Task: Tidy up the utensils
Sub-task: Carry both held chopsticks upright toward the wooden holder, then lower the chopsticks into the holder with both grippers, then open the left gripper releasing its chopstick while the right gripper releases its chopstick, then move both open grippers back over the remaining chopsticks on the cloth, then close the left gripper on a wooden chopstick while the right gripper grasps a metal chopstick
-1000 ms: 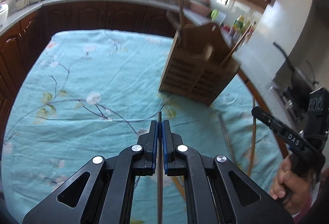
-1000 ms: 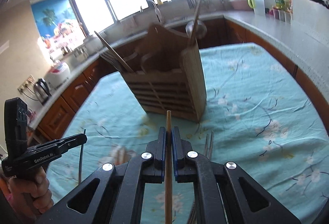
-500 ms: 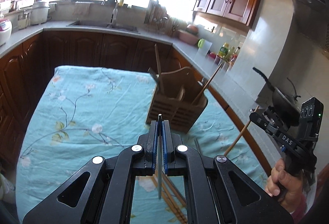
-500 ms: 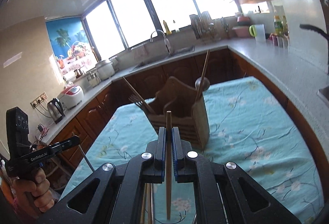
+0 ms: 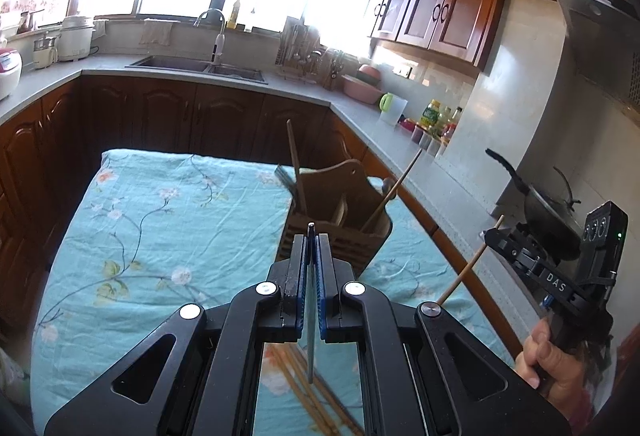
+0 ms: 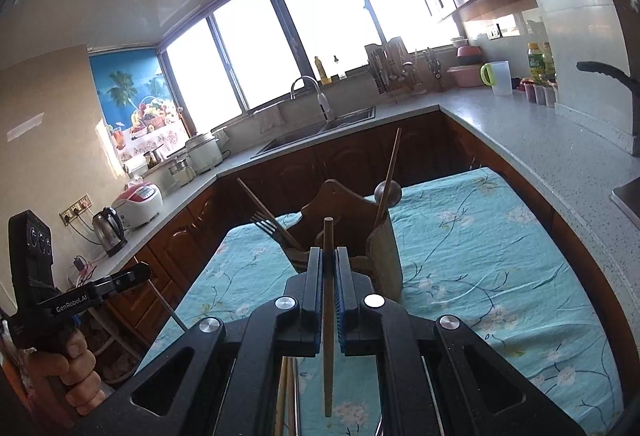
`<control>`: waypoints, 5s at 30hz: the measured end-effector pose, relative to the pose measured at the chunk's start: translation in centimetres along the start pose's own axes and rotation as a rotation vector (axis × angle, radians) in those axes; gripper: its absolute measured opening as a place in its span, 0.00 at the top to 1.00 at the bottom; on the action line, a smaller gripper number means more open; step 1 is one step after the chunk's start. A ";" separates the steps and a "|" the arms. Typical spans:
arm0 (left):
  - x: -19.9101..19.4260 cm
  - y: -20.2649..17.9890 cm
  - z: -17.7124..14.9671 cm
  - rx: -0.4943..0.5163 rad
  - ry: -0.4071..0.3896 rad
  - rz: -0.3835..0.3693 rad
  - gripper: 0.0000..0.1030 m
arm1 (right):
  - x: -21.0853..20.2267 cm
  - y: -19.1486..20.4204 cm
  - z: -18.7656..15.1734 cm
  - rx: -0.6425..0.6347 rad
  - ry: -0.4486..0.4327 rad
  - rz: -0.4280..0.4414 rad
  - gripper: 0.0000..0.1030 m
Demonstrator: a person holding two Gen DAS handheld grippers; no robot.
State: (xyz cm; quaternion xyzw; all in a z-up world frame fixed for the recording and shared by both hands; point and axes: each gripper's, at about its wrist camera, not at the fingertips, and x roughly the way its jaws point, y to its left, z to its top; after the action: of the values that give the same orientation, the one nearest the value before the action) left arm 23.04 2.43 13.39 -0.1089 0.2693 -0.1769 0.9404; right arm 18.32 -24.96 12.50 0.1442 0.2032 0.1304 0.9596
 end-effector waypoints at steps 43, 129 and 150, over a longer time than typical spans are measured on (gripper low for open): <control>14.6 -0.7 5.2 -0.018 -0.098 0.118 0.97 | 9.0 -3.3 5.4 0.002 -0.212 -0.120 0.95; 7.3 4.6 -14.0 -0.175 0.313 0.190 0.39 | 2.4 -3.2 -11.3 0.031 0.154 -0.091 0.22; 13.0 4.2 -13.1 -0.134 0.441 0.186 0.65 | 12.6 -4.7 -11.4 -0.025 0.406 -0.156 0.75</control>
State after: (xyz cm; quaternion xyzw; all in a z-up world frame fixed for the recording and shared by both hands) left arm 27.40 -0.24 -4.87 -0.1047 0.4881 -0.0909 0.8617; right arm 25.46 -22.82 -3.48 0.0869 0.4012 0.0844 0.9079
